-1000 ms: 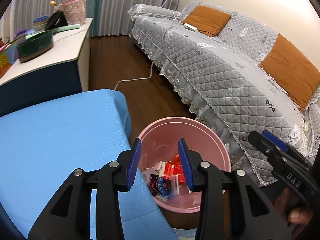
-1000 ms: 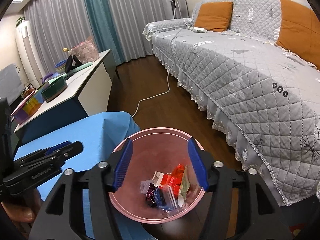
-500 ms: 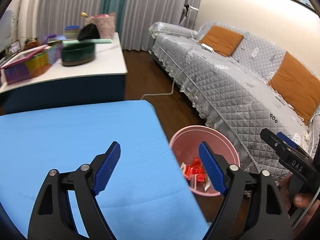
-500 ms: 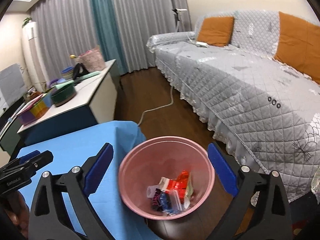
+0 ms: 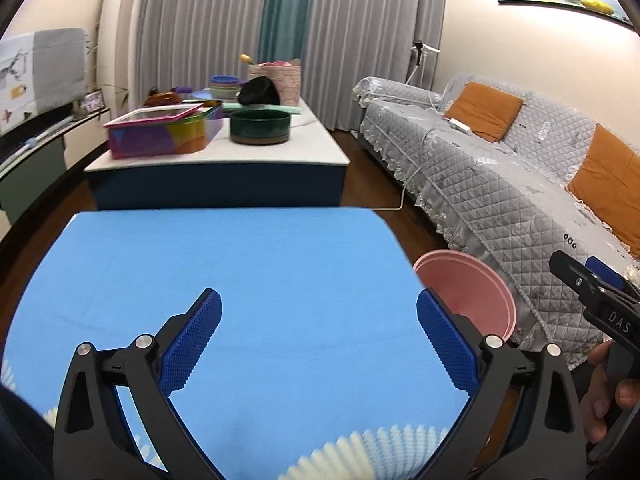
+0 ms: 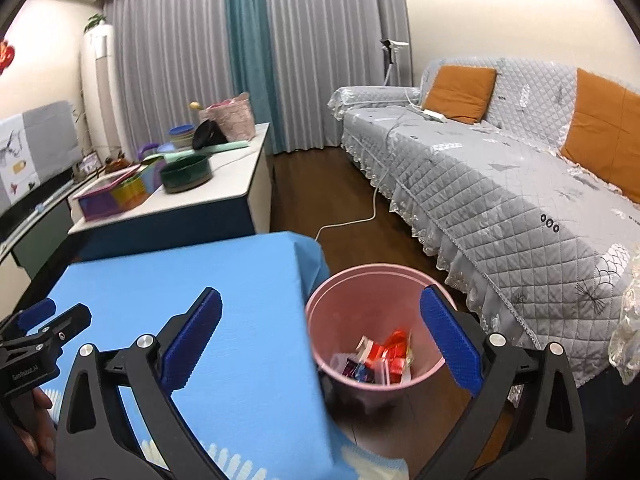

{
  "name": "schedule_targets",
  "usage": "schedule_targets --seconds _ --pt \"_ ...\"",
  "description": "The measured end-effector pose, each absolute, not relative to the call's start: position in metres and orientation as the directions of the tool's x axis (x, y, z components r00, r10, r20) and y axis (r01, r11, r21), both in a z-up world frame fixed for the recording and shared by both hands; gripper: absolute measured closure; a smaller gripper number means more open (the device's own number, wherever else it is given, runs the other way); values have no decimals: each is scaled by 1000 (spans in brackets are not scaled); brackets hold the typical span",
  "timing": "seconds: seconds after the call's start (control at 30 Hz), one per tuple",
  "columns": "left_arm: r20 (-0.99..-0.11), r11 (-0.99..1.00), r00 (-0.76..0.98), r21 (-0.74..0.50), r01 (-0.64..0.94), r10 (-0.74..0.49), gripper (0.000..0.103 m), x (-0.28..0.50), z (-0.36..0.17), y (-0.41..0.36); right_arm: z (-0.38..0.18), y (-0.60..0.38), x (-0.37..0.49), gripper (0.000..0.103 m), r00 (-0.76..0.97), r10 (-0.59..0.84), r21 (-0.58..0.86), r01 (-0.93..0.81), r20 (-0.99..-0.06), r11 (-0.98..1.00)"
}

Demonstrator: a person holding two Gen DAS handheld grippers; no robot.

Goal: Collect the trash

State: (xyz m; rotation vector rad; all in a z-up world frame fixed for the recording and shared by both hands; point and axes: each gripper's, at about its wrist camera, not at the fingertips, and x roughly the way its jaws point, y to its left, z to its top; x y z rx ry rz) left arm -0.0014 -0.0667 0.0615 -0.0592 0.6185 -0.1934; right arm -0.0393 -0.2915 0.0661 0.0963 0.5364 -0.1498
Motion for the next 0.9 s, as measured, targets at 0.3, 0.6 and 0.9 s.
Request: schedule_targets --seconds 0.3,0.6,0.9 --pt "-607 990 784 -114 79 -132 8 -48 42 -35 54 -244 -85 5 850 -137 -8 155 -508 988" --pt "-595 993 798 -110 34 -94 8 -78 35 -20 38 -244 -109 5 825 -144 -14 163 -546 986" --pt "-598 994 795 -92 58 -101 8 -82 26 -28 32 -239 -103 5 828 -141 -29 149 -543 988"
